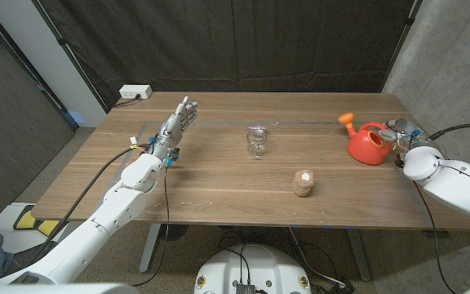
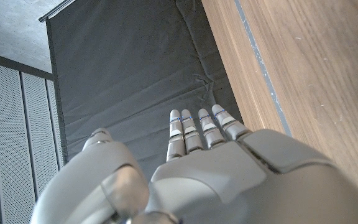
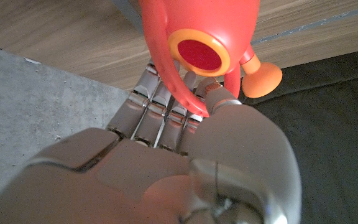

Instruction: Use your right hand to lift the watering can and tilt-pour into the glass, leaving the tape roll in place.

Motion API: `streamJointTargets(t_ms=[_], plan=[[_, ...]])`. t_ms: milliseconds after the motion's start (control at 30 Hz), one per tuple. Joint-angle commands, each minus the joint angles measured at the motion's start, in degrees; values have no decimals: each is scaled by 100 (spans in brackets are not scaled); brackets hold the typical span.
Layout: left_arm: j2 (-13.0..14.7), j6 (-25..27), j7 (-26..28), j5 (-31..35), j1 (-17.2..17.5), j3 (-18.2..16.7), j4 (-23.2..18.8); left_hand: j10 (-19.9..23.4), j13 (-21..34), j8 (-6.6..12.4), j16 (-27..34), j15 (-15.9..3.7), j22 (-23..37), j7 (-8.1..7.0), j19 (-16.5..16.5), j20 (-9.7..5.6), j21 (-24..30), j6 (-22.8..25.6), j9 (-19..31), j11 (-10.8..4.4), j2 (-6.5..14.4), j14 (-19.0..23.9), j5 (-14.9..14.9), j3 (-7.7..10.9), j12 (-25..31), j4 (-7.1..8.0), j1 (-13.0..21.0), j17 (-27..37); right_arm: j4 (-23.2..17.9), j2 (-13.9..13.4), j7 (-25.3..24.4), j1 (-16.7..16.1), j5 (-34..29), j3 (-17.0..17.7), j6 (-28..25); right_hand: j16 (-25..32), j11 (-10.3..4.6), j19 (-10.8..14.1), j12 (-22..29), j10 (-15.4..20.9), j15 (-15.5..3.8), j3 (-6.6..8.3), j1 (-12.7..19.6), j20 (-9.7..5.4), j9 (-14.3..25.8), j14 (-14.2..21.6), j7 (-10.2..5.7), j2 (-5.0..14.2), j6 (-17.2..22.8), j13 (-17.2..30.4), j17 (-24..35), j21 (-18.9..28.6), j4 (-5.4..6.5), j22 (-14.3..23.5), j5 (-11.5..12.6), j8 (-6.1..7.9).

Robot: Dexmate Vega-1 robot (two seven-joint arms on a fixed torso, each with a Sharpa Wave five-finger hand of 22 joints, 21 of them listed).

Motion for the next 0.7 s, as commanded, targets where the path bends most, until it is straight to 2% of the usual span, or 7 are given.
streamJointTargets(t_ms=[33,133,267,467,700], plan=[[-8,2,1,-6,-4,17,-16,45,24,-30,-17,18,21,17,10,33,0,47,18,-1,57,47,-11,-20,-16,32,1,16,-16,-24,-176,96,-136,-156,-118,105,-80,220,83,356,-764,-55,144,-723,20,352,-43,101,378,15,11,189,127,76,-47,92],[-6,14,21,2,1,17,-29,34,24,-32,-16,19,21,20,10,35,-1,53,18,14,62,50,-14,-24,-23,35,-1,16,-9,19,-235,129,-155,-180,-150,137,-124,363,136,627,-784,-49,238,-729,32,589,-85,208,681,12,5,354,171,137,-58,158],[-4,22,45,3,15,10,-47,39,25,-36,-17,19,21,19,9,36,-2,55,18,25,65,52,-17,-27,-24,38,-2,16,18,31,-269,178,-215,-246,-132,208,-185,493,153,805,-816,-45,395,-728,69,867,-94,216,791,12,26,522,147,202,-68,165],[14,28,68,6,44,-5,-79,40,25,-43,-17,18,20,16,8,37,-4,58,19,21,72,55,-21,-33,-29,41,-2,15,15,78,-302,232,-239,-289,-163,254,-199,585,170,931,-810,-73,495,-722,139,1032,-114,213,811,22,49,656,149,256,-80,173],[47,57,86,-4,79,-26,-122,52,26,-54,-20,20,20,13,7,40,-7,62,19,23,81,56,-29,-42,-34,46,-1,14,-130,32,-372,133,-271,-191,-123,253,-206,622,170,980,-790,-101,493,-721,178,1093,-111,216,815,25,43,725,191,284,-85,176]])
